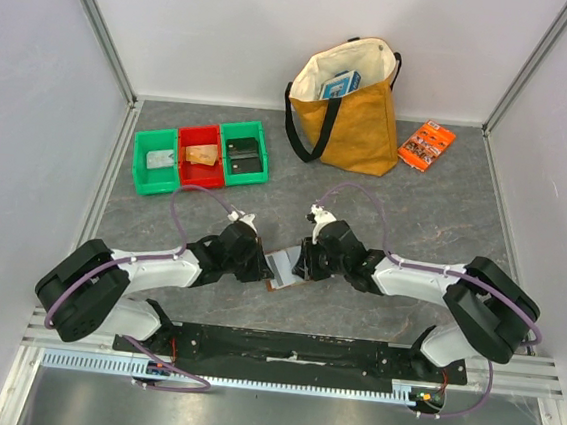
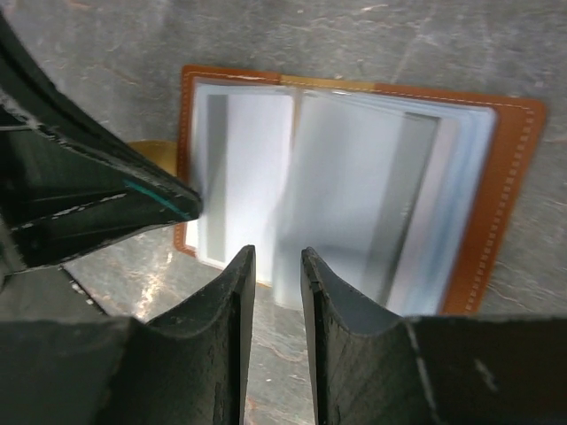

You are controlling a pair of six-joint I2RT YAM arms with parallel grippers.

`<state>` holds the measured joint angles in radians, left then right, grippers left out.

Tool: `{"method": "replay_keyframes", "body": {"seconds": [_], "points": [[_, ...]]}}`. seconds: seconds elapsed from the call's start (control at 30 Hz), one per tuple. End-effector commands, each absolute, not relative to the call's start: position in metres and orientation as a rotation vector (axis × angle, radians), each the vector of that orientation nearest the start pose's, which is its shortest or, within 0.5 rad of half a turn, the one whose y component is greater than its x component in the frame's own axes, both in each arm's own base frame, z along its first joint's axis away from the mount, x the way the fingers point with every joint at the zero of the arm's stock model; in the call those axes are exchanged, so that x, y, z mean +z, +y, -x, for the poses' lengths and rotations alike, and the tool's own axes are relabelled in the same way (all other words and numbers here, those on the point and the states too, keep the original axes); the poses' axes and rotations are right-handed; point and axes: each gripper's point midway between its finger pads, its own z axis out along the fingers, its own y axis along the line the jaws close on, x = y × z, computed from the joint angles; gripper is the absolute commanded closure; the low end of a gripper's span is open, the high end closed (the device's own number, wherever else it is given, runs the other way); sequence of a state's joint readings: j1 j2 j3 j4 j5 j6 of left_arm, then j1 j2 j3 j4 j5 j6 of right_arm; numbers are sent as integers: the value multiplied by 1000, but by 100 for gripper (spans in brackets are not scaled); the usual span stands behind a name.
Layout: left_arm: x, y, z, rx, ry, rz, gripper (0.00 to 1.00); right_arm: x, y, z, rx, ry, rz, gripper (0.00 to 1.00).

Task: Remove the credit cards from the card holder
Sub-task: Remove the credit card from the card holder.

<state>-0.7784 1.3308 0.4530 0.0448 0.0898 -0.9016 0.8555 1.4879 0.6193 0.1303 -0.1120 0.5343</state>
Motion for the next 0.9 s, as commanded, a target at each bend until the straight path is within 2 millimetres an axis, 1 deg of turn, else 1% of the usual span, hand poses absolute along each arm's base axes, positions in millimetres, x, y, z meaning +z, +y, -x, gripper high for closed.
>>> {"method": "replay_keyframes", "body": {"seconds": [0.0, 0.1, 0.17, 0.23, 0.3, 0.33, 0.4, 0.47, 0.7, 0.87], "points": [[19, -253, -180, -847, 2599, 133, 90, 66, 331, -203, 991, 2314, 503, 66], [20, -252, -181, -846, 2592, 138, 91, 82, 343, -198, 1064, 2263, 542, 66], [18, -252, -181, -842, 2596, 140, 91, 88, 339, -202, 1010, 2250, 527, 66], [19, -252, -181, -845, 2596, 139, 90, 85, 323, -208, 890, 2268, 484, 66], [19, -252, -181, -846, 2594, 139, 91, 84, 299, -222, 720, 2272, 402, 62], [20, -252, -180, -849, 2594, 139, 90, 84, 290, -225, 670, 2271, 381, 61], [21, -252, -181, -851, 2588, 141, 90, 80, 274, -226, 579, 2290, 355, 60], [20, -252, -180, -851, 2591, 139, 91, 75, 267, -224, 542, 2315, 348, 60], [21, -253, -180, -856, 2589, 139, 91, 52, 260, -219, 491, 2379, 322, 60], [21, -253, -179, -858, 2590, 133, 91, 43, 259, -218, 460, 2403, 328, 64]]}}
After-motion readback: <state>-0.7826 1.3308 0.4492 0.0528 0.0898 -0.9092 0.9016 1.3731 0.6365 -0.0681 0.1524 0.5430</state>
